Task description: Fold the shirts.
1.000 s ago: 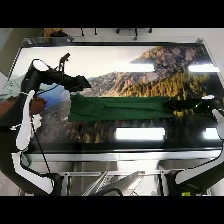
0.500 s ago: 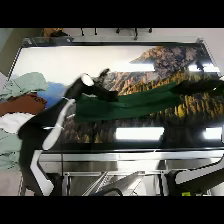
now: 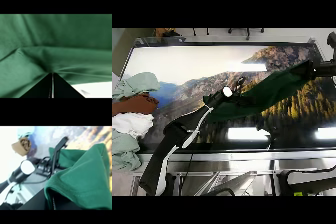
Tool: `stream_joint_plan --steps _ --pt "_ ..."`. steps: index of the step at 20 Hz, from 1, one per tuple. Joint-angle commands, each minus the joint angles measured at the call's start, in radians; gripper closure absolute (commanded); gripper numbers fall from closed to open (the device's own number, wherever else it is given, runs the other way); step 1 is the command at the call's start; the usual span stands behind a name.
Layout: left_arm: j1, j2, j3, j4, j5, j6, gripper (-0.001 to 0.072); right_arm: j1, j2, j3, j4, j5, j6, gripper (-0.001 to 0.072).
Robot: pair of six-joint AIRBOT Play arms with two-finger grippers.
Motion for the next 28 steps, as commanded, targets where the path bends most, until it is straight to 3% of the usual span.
stream_joint_plan --steps 1,5,7,12,13,14,15,16,23,26,28 --pt "0.076 0.048 0.037 -0.190 -0.186 0.101 0.0697 0.060 0.002 -0.017 -0.020 -0.004 0.019 0.0697" --pt "0.280 0.278 0.037 -0.203 -0.456 0.145 0.0697 0.234 -0.022 -0.060 -0.020 -0.117 0.042 0.0697" --pt "0.389 0.407 0.037 -0.203 -0.510 0.146 0.0697 0.378 -0.045 -0.062 -0.021 -0.227 0.042 0.0697" --pt "0.617 0.651 0.005 -0.197 -0.582 0.165 0.0696 0.805 -0.224 -0.062 -0.078 -0.654 0.039 0.0681" --pt "0.644 0.699 -0.047 -0.196 -0.581 0.180 0.0696 0.883 -0.277 -0.062 -0.085 -0.737 0.019 0.0522" --pt "0.666 0.741 -0.099 -0.195 -0.578 0.192 0.0697 0.953 -0.332 -0.061 -0.084 -0.824 0.000 0.0254" --pt "0.683 0.773 -0.141 -0.195 -0.574 0.201 0.0696 0.991 -0.367 -0.061 -0.085 -0.883 -0.026 0.0193" --pt "0.701 0.806 -0.187 -0.196 -0.568 0.203 0.0697 1.000 -0.384 -0.061 -0.087 -0.899 -0.030 0.0194" --pt "0.785 0.945 -0.354 -0.196 -0.570 0.272 0.0697 0.696 -0.147 -0.061 -0.101 -0.645 0.000 0.0194" --pt "0.799 0.962 -0.375 -0.197 -0.579 0.272 0.0697 0.512 -0.084 -0.061 -0.322 -0.513 0.141 0.0180" --pt "0.795 0.963 -0.376 -0.204 -0.603 0.272 0.0696 0.422 -0.091 -0.084 -0.460 -0.401 0.180 0.0169"
